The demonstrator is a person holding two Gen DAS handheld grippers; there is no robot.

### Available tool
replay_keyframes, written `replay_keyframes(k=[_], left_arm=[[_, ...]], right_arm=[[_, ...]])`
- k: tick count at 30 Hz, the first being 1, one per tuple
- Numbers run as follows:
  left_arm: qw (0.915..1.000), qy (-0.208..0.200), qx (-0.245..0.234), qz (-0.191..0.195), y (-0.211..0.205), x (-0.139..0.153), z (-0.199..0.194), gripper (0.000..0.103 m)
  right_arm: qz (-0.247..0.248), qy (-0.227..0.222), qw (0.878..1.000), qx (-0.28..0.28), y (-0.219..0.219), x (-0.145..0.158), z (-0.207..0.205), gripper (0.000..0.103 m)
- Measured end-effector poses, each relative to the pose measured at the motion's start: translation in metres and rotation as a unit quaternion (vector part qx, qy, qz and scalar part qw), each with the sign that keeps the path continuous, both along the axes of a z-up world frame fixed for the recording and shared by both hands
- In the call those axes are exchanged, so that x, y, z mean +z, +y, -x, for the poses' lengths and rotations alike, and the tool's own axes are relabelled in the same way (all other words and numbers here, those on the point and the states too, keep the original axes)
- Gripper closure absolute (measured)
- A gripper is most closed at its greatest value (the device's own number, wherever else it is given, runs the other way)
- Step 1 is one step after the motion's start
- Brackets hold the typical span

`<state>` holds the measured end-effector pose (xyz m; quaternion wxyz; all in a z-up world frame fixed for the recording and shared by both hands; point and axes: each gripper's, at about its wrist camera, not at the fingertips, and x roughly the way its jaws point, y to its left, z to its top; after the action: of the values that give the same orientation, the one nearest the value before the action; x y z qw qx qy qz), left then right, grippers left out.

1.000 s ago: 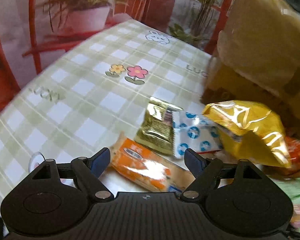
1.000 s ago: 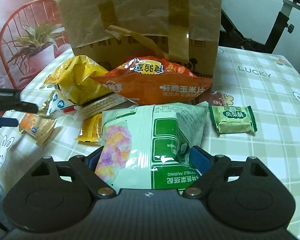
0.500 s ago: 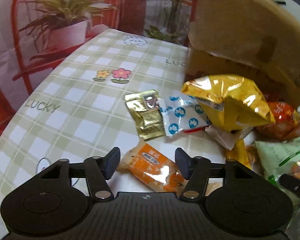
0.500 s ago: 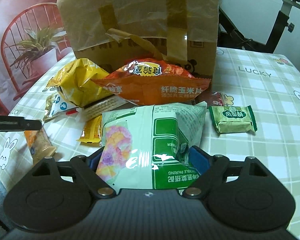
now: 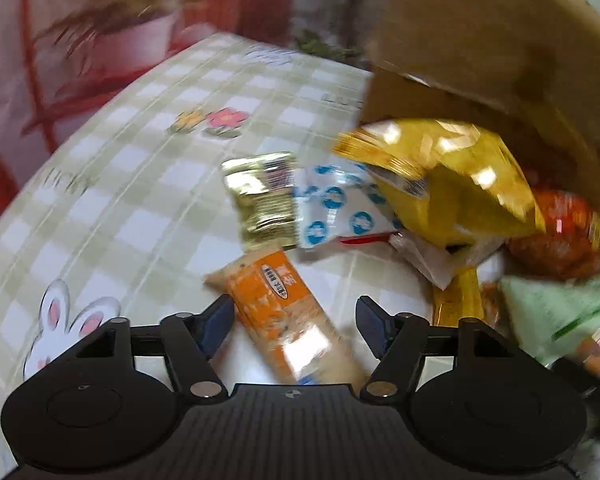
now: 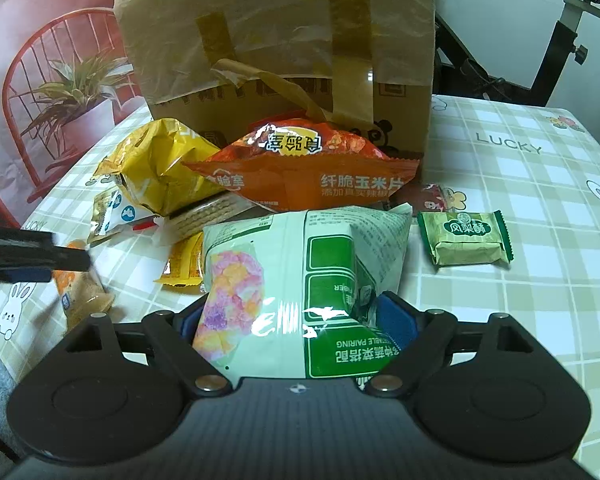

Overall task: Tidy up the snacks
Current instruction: 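Grasp the orange wafer bar with left tool while right tool grasps the pale green rice-cracker bag, then carry the wafer bar and rice-cracker bag over the box and release both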

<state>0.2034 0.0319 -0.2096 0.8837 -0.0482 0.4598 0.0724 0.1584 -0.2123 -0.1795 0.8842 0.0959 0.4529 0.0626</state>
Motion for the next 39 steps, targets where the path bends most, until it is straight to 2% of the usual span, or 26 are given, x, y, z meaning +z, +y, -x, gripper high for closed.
replay_keyframes(k=[2, 4, 8, 20, 26, 34, 39], left_arm=[[0.9990, 0.011, -0.029, -0.032, -0.015, -0.011, -0.001, 0.050], [0.9980, -0.007, -0.045, -0.043, -0.019, -0.013, 0.007, 0.054], [0.9975, -0.016, -0.058, -0.037, -0.017, -0.010, 0.018, 0.065], [0.9926, -0.077, -0.093, 0.000, -0.019, 0.028, 0.045, 0.065], [0.9885, -0.104, -0.109, 0.003, -0.026, 0.045, 0.054, 0.065], [0.9771, -0.174, -0.122, 0.008, -0.031, 0.087, 0.051, 0.065], [0.9668, -0.215, -0.137, 0.009, -0.035, 0.115, 0.038, 0.065]], right_arm=[[-0.001, -0.001, 1.000, 0.000, -0.001, 0.001, 0.002, 0.018], [-0.004, -0.002, 1.000, -0.001, -0.002, 0.001, 0.004, 0.019], [-0.008, -0.004, 1.000, -0.005, -0.004, 0.000, 0.006, 0.018], [-0.026, -0.017, 1.000, 0.007, -0.013, 0.014, 0.022, 0.028], [-0.057, -0.019, 0.998, -0.025, -0.031, 0.025, 0.042, 0.030], [-0.081, -0.078, 0.991, -0.076, -0.058, 0.064, 0.055, 0.031], [-0.075, -0.136, 0.983, -0.097, -0.078, 0.104, 0.043, 0.031]])
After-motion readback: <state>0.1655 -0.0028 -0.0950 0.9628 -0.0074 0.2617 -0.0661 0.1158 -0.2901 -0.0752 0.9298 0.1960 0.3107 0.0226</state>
